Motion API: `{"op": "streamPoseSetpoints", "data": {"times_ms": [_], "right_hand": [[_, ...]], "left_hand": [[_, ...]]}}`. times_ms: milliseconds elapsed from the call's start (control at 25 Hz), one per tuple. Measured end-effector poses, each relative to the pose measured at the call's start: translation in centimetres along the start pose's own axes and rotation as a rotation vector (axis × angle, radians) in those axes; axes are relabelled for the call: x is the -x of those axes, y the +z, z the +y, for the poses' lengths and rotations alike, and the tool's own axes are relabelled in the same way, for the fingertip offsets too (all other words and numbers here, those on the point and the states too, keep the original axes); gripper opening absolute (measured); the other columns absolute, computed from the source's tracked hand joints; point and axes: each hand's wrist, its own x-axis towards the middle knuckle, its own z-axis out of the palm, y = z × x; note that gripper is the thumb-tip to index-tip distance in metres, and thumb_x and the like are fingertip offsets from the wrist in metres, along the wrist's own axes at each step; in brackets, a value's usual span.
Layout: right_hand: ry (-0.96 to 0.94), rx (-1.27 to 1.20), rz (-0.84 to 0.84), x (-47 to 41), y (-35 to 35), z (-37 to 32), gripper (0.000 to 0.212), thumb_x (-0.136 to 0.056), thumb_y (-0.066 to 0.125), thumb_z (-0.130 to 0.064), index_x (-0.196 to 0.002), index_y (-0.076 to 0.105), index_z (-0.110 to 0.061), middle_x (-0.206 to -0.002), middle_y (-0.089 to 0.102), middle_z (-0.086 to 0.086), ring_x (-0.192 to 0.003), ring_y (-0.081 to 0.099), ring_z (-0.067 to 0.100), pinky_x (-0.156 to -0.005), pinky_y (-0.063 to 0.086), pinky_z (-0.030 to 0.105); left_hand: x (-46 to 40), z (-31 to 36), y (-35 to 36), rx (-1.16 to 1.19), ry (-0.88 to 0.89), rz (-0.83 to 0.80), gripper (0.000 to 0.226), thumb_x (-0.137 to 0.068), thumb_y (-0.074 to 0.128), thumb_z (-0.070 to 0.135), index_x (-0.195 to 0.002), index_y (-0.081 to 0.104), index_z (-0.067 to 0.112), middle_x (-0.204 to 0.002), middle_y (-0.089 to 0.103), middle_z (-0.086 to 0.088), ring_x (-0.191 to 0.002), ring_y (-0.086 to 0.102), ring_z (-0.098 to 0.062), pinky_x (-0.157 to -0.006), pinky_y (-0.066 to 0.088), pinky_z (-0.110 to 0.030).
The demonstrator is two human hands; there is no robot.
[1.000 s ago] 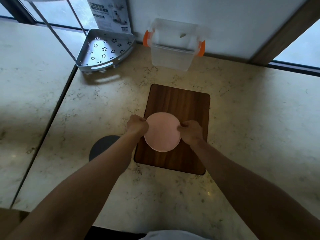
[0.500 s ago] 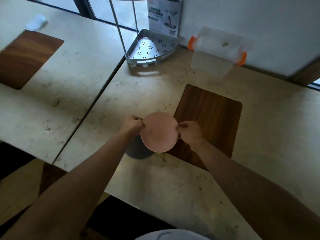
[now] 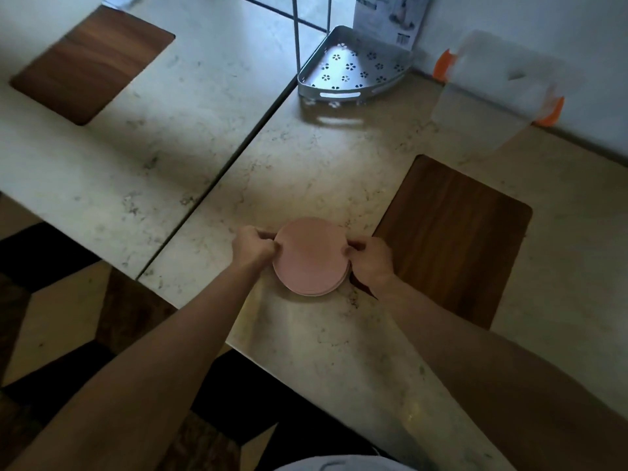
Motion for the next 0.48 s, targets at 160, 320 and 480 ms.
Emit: {"op": "streamPoseSetpoints", "data": {"times_ms": [160,320,480], "right_hand": [[-0.037,0.045,0.034,0.3,0.3,-0.1,0.027,-0.09,0.063,-0.024,-0.115,0.071,-0.015,-0.116,0.072,0.003,-0.105,0.065,0.018,-0.089,0.049,0.024],[-0.064,0.13,0.083,1.0,0.6,-0.3,0.022,-0.091,0.06,-0.027,-0.102,0.075,-0.015,-0.093,0.075,0.002,-0.081,0.065,0.017,-0.066,0.042,0.02],[0.013,0.161,0.097,1.3,1.0,-0.8,0.016,-0.087,0.061,-0.021,-0.081,0.073,-0.013,-0.069,0.061,-0.003,-0.064,0.057,0.017,-0.052,0.036,0.022]], "left_hand": [[0.5,-0.2,0.7,-0.049,0.097,0.083,0.026,-0.075,0.069,0.012,-0.1,0.076,0.016,-0.101,0.076,-0.004,-0.099,0.069,-0.017,-0.092,0.052,-0.031],[0.7,-0.1,1.2,-0.213,0.199,0.102,0.017,-0.082,0.062,0.009,-0.09,0.077,0.008,-0.09,0.076,-0.012,-0.089,0.069,-0.026,-0.078,0.05,-0.029],[0.8,0.8,1.4,-0.35,0.206,0.094,0.022,-0.077,0.057,0.003,-0.056,0.05,0.005,-0.072,0.063,-0.028,-0.074,0.061,-0.041,-0.06,0.045,-0.038]]}}
